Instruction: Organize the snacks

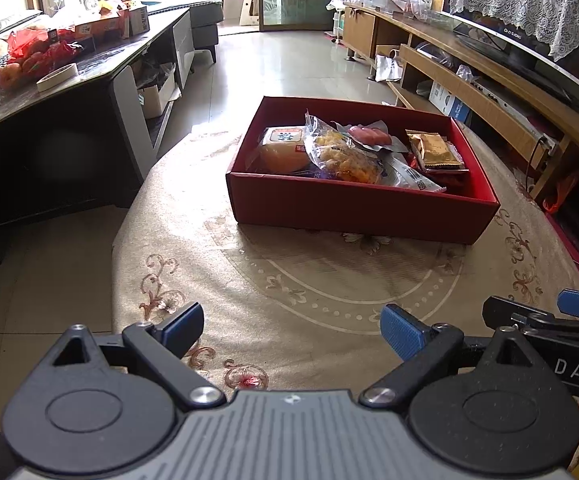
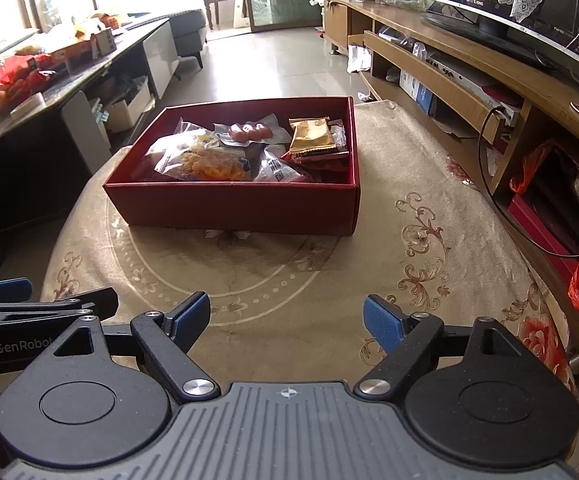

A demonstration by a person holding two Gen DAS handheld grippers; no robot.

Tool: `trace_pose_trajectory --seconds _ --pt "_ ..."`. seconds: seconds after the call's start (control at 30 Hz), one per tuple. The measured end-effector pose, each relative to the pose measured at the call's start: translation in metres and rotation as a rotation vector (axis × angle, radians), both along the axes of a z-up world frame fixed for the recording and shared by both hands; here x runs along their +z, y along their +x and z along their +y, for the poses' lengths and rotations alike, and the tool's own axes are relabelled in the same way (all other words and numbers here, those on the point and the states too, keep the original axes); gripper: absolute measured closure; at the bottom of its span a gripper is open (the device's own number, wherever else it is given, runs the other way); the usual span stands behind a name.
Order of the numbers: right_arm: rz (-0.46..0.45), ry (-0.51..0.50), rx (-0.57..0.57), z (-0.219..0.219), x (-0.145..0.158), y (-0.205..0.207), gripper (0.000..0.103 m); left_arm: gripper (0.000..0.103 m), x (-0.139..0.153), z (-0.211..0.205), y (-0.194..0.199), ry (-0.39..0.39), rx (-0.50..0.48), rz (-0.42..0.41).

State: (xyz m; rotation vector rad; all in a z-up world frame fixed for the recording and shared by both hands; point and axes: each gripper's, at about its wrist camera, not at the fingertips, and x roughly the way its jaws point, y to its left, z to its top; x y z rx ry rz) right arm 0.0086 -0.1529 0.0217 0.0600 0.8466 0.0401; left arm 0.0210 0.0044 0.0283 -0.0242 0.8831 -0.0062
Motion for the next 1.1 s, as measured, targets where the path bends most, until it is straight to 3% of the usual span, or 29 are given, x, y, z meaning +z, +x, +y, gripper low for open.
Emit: trace_pose_trajectory --seconds 1.1 --pt "0.021 -0.008 0.012 0.0006 -0.0026 -0.0029 0.015 0.011 -0.0013 -0.0022 -0.0053 0.019 0.002 0.009"
